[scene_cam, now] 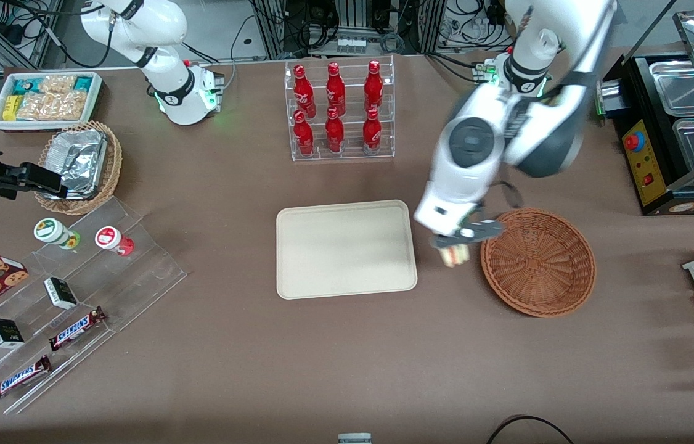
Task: Place sandwich from basket to tray
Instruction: 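Lift the sandwich and carry it with the left gripper over the cream tray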
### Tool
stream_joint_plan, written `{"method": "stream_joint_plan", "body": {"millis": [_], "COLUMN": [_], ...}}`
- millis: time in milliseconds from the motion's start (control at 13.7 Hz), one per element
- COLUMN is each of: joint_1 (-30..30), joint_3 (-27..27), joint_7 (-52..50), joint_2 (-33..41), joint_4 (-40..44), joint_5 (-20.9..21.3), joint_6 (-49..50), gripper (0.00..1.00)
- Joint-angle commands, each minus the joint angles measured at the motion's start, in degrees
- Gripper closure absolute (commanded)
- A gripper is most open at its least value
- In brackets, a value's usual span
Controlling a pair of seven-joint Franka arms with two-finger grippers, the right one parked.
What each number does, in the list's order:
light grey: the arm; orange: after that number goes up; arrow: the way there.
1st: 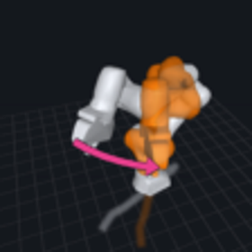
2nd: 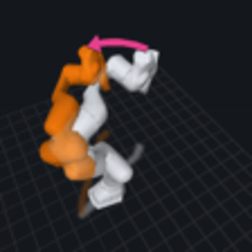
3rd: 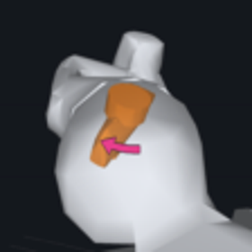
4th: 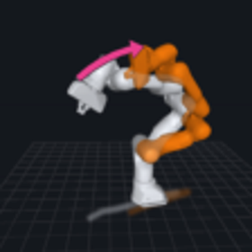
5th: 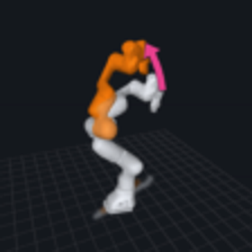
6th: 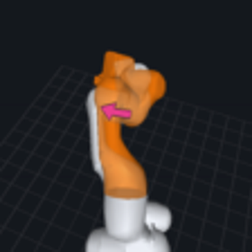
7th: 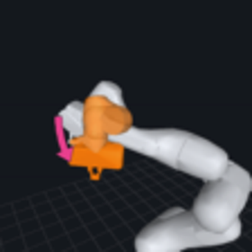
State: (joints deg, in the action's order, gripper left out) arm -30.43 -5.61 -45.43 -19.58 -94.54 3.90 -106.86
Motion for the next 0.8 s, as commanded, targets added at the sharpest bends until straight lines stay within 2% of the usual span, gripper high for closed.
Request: {"method": "stream_joint_plan", "body": {"millis": [0, 292, 730], "joint_1": [-5.3, -10.5, -13.0], "joint_3": [0.9, 0.8, 0.6], "joint_7": [-2.1, -5.3, -5.5], "joint_2": [-9.1, -18.1, -23.1], "joint_4": [10.4, 18.7, 18.6], "joint_5": [0.1, 0.1, 0.1], "joint_6": [0.9, -0.1, -6.6], "gripper": [1.00, 1.00, 1.00]}}
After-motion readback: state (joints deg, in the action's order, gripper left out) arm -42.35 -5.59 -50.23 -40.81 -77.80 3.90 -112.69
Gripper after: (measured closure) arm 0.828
